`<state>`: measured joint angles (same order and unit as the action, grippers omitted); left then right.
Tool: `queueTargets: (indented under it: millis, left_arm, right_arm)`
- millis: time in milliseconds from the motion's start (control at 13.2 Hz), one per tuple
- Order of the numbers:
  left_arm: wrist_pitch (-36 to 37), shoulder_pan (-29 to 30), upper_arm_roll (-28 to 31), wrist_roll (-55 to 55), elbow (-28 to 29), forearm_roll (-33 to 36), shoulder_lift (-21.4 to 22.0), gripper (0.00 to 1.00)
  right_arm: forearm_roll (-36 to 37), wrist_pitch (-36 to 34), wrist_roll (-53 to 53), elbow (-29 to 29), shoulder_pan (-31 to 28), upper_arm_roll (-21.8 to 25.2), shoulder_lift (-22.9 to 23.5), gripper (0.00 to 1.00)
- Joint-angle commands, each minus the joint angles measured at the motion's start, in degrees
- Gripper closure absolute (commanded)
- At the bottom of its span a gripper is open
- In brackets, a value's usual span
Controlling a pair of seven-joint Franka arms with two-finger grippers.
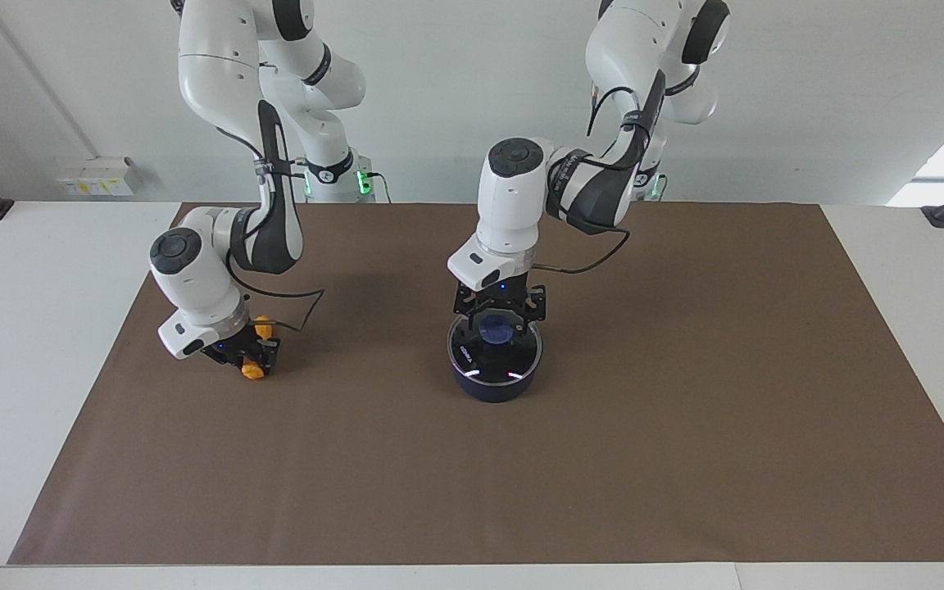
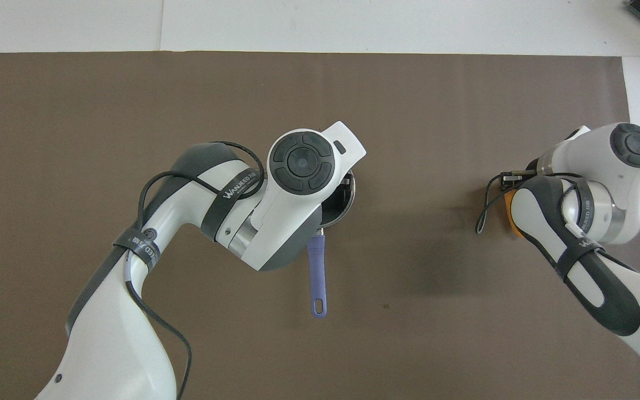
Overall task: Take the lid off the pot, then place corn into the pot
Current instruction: 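Grasp the lid knob with the left gripper while the right gripper lifts the corn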
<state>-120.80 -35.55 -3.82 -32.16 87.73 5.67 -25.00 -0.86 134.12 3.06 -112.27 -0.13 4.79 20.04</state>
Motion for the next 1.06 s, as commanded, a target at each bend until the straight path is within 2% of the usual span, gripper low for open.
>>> queueTargets:
  millis: [0, 76, 228, 304, 532, 684, 760, 988]
  left_arm:
    - [-2.07, -0.66, 0.66, -1.85, 3.24, 0.83, 1.71, 0.0]
    - [-3.12, -0.48, 0.66, -2.38, 3.42, 0.83, 1.71, 0.0]
    - [-3.31, -0.48, 0.66, -2.82, 3.77, 0.66, 1.71, 0.12]
    - [-2.78, -0.66, 0.66, -3.35, 3.86, 0.66, 1.79, 0.29]
    - [-3.04, -0.66, 0.66, -3.88, 3.86, 0.74, 1.88, 0.6]
    - [-2.95, -0.66, 0.66, -3.88, 3.86, 0.74, 1.88, 0.82]
    - [-2.95, -0.57, 0.74, -3.79, 3.68, 0.74, 1.88, 0.87]
    - [-2.08, -0.75, 0.74, -3.7, 3.07, 1.1, 2.58, 0.88]
  right_arm:
    - [-0.63, -5.51, 1.08, 5.28, -0.32, -0.4, -1.31, 1.0]
    - [-0.63, -8.67, -0.06, 8.61, -0.31, -0.57, -1.66, 1.0]
    - [0.24, -14.92, -4.97, 13.02, -0.23, -0.84, -3.85, 1.0]
    - [0.6, -16.86, -6.82, 13.99, -0.14, -1.1, -4.82, 1.0]
    - [0.6, -21.7, -10.69, 15.67, 1.09, -1.1, -7.02, 1.0]
    - [0.51, -21.89, -11.58, 15.67, 2.14, -1.28, -7.91, 1.0]
    - [0.51, -21.98, -11.67, 15.67, 2.41, -1.19, -7.99, 1.0]
    - [0.51, -22.06, -11.67, 15.67, 3.37, -1.19, -8.79, 1.0]
